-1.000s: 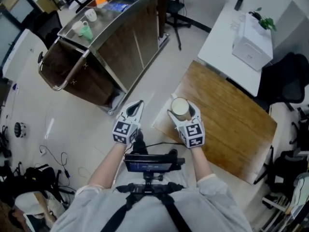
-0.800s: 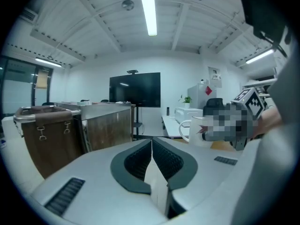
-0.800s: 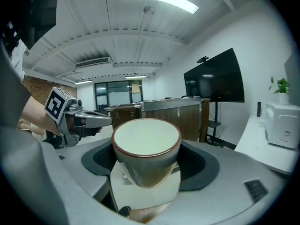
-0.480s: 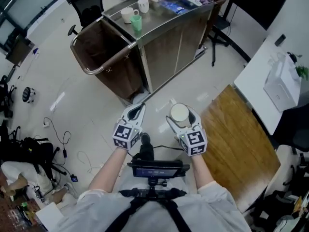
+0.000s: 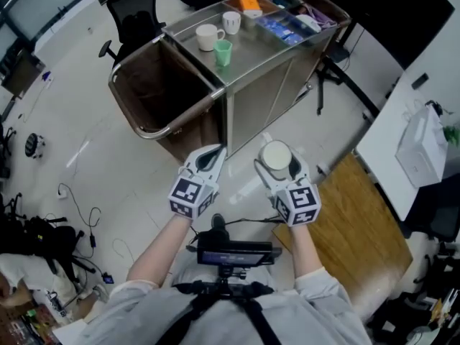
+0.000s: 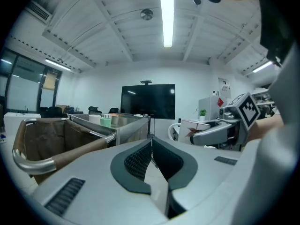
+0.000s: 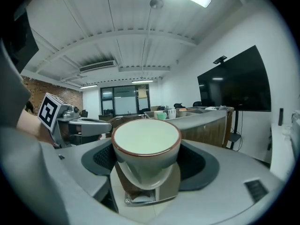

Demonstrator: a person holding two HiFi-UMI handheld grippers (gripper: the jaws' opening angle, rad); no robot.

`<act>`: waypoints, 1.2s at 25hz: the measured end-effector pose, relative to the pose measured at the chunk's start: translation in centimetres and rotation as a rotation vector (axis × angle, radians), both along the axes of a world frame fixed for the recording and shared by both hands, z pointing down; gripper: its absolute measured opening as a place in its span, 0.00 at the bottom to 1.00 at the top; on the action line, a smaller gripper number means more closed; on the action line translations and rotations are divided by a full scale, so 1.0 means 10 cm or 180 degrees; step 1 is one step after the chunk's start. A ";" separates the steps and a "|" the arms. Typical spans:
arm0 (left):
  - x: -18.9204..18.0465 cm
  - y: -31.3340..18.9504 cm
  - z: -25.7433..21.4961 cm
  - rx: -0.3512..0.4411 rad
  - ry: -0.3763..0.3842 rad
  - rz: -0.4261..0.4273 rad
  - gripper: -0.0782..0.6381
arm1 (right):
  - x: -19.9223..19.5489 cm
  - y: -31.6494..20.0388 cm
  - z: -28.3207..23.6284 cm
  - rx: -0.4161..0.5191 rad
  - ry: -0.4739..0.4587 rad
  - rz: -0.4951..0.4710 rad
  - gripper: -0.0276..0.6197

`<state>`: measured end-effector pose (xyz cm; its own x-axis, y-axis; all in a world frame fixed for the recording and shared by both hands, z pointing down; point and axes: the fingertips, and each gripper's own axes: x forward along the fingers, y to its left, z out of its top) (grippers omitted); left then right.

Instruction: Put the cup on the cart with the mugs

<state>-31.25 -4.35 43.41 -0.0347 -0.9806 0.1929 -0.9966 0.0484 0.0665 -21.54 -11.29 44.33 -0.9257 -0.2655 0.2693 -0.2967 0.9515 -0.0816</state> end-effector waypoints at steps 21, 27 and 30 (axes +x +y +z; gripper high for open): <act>-1.36 -1.40 -0.73 0.0178 0.0239 0.0018 0.13 | -1.80 -1.50 -0.88 0.0195 -0.0142 -0.0002 0.65; -1.76 -1.96 -0.81 0.0152 0.0260 -0.0119 0.13 | -2.43 -2.14 -0.96 0.0167 -0.0048 -0.0063 0.65; -1.94 -2.19 -0.83 0.0127 0.0257 -0.0161 0.13 | -2.74 -2.44 -0.94 0.0114 0.0031 -0.0070 0.65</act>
<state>-50.60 -26.24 35.10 -0.0702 -0.9850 0.1578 -0.9843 0.0941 0.1494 -48.90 -35.74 34.91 -0.9289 -0.2547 0.2689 -0.2762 0.9601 -0.0448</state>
